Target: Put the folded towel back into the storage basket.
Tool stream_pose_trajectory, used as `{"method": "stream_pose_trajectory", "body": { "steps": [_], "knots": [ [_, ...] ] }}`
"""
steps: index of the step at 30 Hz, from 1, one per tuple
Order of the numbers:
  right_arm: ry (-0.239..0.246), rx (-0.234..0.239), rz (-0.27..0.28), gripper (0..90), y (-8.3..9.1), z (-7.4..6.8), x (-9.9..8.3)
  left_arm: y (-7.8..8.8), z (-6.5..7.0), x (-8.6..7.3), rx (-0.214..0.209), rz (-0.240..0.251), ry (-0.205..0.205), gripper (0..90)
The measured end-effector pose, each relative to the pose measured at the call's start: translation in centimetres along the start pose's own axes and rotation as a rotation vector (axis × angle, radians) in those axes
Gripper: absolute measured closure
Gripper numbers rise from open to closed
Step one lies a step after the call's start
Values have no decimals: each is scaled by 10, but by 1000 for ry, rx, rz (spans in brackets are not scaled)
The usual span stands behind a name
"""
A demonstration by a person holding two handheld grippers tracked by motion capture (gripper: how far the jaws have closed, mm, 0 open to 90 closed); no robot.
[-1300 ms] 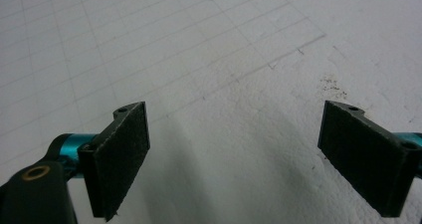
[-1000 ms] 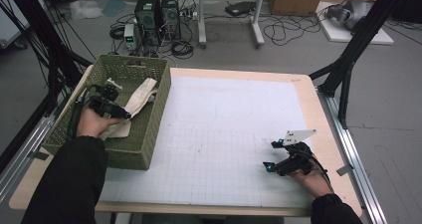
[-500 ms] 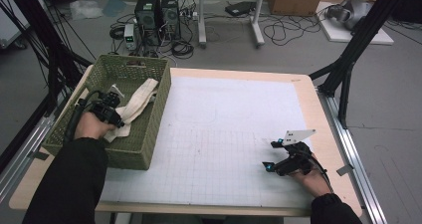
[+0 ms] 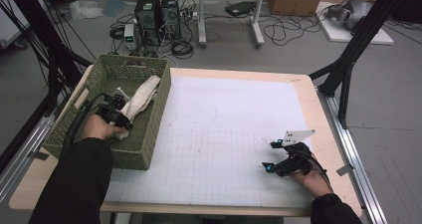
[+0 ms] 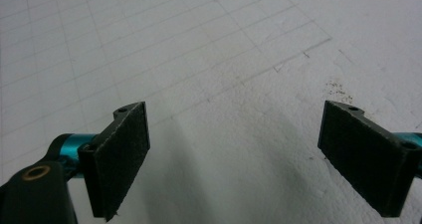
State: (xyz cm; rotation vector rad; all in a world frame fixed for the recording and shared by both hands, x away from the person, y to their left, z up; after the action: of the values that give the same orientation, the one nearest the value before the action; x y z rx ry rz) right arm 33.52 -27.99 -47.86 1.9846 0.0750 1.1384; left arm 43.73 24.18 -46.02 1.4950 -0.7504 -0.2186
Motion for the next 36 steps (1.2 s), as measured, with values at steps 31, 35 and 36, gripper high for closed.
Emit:
{"method": "stream_pose_trajectory", "body": {
  "steps": [31,35,36],
  "knots": [
    [10,7,22,120,-1,-1,3,17,20,7,-174,53,36,647],
    [10,3,37,120,2,-1,4,25,15,12,-154,123,70,625],
    [10,0,36,120,2,-1,4,23,15,12,-144,114,69,632]
  ]
}}
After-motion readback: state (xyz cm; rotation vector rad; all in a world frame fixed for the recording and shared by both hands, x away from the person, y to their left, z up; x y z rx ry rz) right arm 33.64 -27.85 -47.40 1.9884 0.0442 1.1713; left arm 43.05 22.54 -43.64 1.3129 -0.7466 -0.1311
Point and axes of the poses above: each handheld gripper's, and its own axes: y roughly backward along the jaws, x roughly out of its top, z roughly to its right, the point moved 6 cm from there along -y, roughly forward along the jaws, and after that the axes turned 15 degrees about -y, right-handed, at the moved point
